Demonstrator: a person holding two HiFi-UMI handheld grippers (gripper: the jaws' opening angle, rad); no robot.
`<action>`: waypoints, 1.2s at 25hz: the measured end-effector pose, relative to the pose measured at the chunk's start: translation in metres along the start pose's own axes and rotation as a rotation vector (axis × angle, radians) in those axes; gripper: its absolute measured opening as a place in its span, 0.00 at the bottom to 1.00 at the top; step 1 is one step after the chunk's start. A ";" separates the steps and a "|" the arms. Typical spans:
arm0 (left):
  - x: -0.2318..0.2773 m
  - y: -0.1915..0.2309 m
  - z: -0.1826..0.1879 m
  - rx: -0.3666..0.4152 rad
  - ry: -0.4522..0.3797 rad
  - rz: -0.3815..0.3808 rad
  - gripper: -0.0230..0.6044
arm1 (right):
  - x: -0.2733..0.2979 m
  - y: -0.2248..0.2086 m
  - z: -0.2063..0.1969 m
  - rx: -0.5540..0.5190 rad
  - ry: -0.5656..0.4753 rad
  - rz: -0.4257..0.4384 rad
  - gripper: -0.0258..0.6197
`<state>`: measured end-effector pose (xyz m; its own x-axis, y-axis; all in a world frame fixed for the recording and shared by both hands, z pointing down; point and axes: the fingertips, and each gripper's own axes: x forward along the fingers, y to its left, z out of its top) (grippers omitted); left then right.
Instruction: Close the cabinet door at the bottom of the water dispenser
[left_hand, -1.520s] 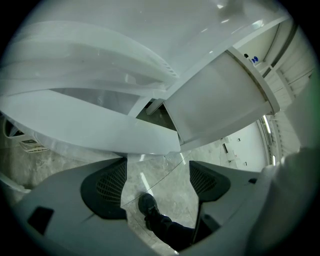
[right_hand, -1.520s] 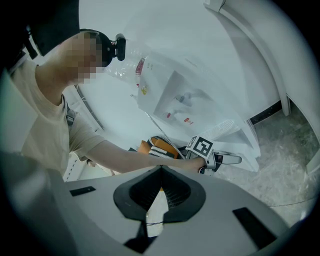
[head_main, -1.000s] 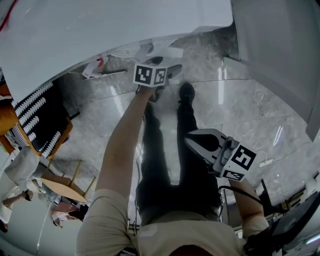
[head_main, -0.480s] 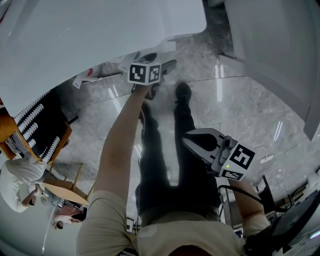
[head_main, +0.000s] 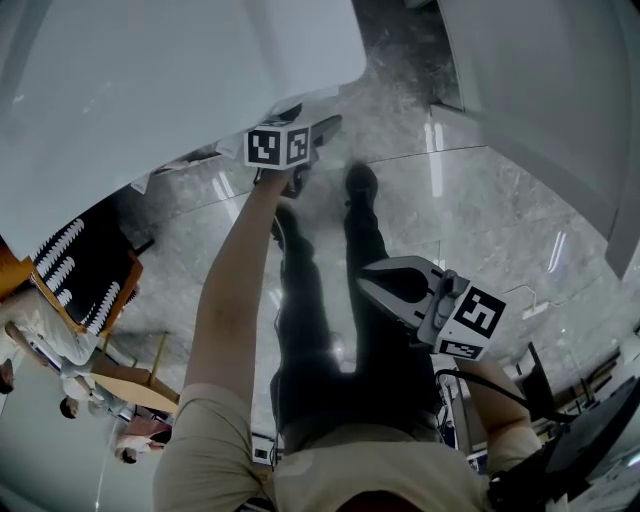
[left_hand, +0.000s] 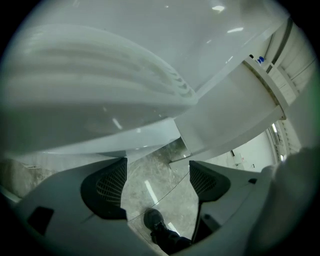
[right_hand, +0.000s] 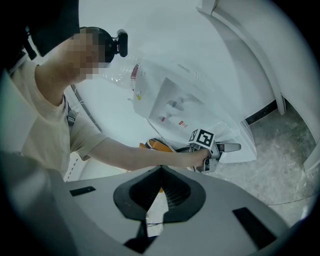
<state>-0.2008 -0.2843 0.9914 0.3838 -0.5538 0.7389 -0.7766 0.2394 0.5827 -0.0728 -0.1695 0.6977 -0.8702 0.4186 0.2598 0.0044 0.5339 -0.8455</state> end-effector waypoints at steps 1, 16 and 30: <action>0.000 0.001 0.001 0.000 -0.001 0.003 0.61 | 0.000 0.000 0.001 0.001 -0.002 0.000 0.06; 0.001 0.009 0.019 -0.003 -0.120 0.076 0.61 | -0.006 -0.008 0.005 0.007 -0.015 -0.010 0.06; -0.026 0.006 -0.016 -0.037 -0.066 0.081 0.61 | -0.011 -0.010 0.015 -0.015 -0.051 -0.018 0.06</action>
<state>-0.2075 -0.2559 0.9809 0.2859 -0.5826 0.7608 -0.7841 0.3141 0.5353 -0.0705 -0.1903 0.6959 -0.8943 0.3709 0.2503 -0.0043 0.5522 -0.8337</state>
